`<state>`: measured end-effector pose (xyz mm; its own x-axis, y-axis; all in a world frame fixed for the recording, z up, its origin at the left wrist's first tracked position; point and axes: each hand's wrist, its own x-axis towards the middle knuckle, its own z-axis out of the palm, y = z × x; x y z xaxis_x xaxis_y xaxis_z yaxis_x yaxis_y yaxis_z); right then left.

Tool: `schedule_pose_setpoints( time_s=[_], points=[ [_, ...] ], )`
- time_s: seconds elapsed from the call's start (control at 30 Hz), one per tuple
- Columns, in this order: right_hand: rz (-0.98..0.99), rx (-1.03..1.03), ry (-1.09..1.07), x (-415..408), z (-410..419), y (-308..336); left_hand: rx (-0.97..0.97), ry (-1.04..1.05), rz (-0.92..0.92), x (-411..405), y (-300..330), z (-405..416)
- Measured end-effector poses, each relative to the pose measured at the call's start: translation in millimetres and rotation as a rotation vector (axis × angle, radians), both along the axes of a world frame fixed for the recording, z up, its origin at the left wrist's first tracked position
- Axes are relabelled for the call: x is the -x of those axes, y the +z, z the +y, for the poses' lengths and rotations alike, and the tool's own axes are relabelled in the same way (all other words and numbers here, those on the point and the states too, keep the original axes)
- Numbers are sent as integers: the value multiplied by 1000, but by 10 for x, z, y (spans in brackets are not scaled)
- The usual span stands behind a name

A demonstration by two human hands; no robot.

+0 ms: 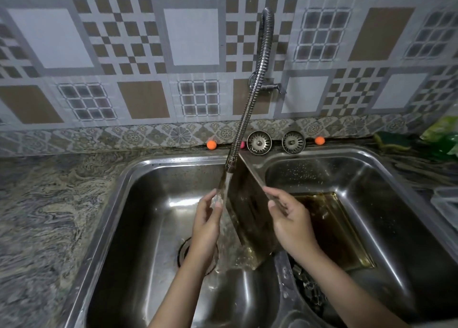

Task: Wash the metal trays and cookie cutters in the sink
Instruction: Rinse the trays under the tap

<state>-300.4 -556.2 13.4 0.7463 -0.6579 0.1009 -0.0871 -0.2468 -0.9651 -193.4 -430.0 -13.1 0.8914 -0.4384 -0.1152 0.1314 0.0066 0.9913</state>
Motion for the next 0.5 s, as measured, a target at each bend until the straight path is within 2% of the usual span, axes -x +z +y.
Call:
schedule_pose_setpoints(
  time_s=[0.1, 0.17, 0.3, 0.5],
  points=[
    [-1, 122, 75, 13, 192, -22, 102, -226, 61, 19, 116, -37],
    [-6, 157, 140, -19, 310, -53, 132, -264, 95, -2, 141, -46],
    [21, 262, 200, -75, 440, -154, 193, -83, 165, -4, 172, -4],
    [46, 135, 442, -130, 541, -181, 268, 141, 147, -82, 189, 184]
  ],
)
